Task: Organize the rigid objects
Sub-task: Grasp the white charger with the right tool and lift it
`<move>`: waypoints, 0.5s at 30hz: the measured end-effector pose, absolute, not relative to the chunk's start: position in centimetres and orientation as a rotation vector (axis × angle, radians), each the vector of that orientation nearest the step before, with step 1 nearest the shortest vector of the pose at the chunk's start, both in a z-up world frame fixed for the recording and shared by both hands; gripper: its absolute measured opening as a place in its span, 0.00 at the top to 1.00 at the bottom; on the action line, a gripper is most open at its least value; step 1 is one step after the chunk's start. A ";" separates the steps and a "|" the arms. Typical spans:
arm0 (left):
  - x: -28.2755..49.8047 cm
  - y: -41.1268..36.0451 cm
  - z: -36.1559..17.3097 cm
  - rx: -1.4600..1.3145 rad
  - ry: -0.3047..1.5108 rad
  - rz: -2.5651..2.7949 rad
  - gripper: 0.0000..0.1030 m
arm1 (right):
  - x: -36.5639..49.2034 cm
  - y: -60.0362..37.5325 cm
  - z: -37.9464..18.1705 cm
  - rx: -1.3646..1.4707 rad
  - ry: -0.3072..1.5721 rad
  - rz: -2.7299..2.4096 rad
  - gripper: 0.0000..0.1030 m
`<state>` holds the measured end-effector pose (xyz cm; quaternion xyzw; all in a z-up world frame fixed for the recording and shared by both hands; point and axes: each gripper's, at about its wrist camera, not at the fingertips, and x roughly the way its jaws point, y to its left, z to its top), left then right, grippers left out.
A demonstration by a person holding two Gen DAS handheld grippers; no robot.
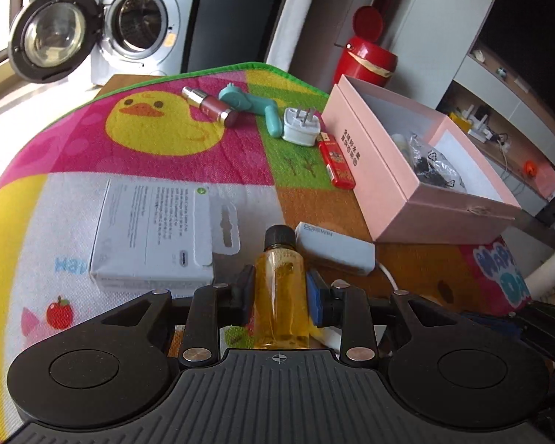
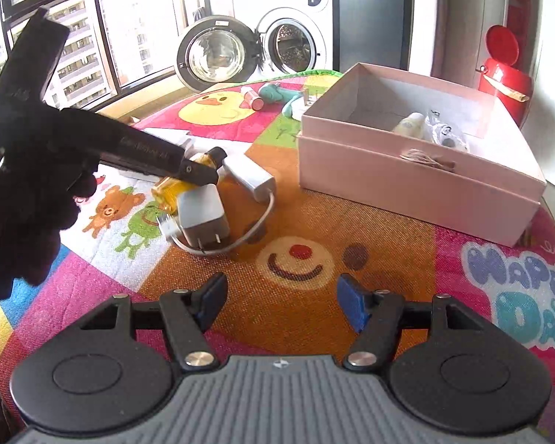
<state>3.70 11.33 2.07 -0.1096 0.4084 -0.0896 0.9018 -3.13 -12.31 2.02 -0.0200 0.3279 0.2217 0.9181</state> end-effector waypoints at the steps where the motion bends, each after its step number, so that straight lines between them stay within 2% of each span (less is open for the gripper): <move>1: 2.5 11.8 2.0 -0.242 0.836 -0.195 0.69 | -3.2 -11.8 2.2 -0.050 0.670 0.467 0.36; 6: -1.4 13.0 2.2 -0.226 0.818 -0.161 0.68 | -3.6 -8.8 3.1 -0.140 0.630 0.512 0.36; 12: -2.5 13.8 2.4 -0.195 0.824 -0.144 0.68 | -2.7 -5.8 4.2 -0.156 0.576 0.525 0.37; 14: -2.5 14.1 2.5 -0.198 0.827 -0.125 0.68 | -1.4 -5.4 4.1 -0.137 0.608 0.520 0.45; 15: -2.4 14.3 2.5 -0.195 0.825 -0.111 0.68 | -0.8 -5.3 3.9 -0.123 0.631 0.519 0.54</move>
